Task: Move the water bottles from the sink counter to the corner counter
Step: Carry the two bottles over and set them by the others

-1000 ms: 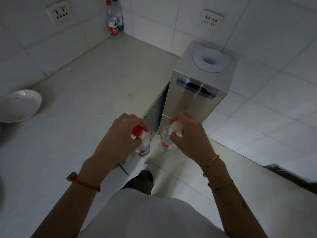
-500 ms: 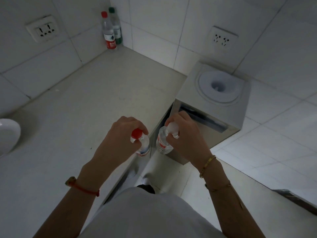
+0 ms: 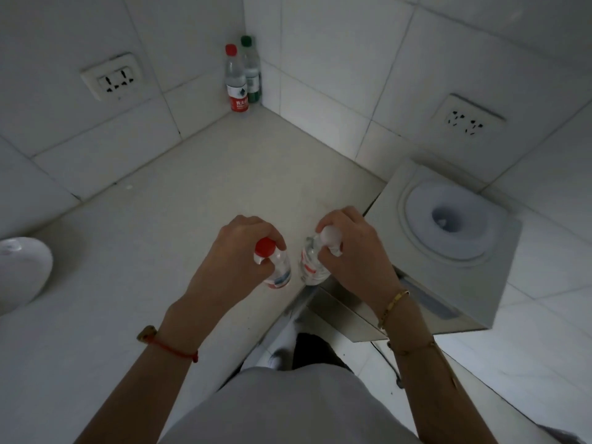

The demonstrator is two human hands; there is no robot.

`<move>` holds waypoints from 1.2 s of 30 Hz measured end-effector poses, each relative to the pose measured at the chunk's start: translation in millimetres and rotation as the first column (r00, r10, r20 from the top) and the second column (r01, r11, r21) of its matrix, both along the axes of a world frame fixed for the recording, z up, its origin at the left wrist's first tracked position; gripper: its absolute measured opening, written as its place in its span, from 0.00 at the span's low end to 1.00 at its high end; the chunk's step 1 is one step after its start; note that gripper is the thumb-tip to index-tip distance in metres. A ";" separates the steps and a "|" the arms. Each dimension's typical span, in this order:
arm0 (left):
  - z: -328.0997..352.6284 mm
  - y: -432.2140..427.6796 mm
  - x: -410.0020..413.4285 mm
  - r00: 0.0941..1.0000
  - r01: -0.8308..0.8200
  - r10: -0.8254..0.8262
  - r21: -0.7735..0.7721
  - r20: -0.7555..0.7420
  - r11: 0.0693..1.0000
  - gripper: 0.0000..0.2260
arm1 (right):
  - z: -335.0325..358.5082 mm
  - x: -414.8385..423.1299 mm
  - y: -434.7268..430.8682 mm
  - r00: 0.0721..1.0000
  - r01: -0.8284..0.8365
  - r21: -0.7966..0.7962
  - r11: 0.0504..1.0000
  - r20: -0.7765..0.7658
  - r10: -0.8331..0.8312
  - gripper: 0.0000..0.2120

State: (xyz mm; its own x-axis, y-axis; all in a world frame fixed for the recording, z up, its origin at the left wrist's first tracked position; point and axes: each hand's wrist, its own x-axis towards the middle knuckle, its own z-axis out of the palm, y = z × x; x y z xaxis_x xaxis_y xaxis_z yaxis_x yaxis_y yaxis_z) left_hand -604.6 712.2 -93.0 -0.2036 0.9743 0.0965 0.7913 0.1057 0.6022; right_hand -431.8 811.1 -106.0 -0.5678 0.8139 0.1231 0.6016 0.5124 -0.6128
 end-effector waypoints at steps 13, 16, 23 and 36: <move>10.0 88.2 -19.8 0.983 -0.181 0.180 -0.023 -0.046 0.983 0.14 | 1.3 -38.7 110.9 0.981 -0.195 -0.024 0.980 -0.018 0.195 0.11; 12.3 113.2 -26.2 0.975 -0.215 0.213 -0.026 -0.056 0.976 0.14 | 4.8 -49.0 141.6 0.973 -0.230 -0.013 0.973 -0.025 0.229 0.12; 14.4 168.3 -49.7 0.959 -0.276 0.273 -0.032 -0.076 0.961 0.14 | 6.8 -80.1 209.8 0.953 -0.301 0.009 0.954 -0.031 0.301 0.12; 7.2 294.8 -123.8 0.922 -0.382 0.378 -0.044 -0.080 0.923 0.14 | 0.0 -168.3 346.6 0.951 -0.309 0.024 0.951 -0.001 0.309 0.14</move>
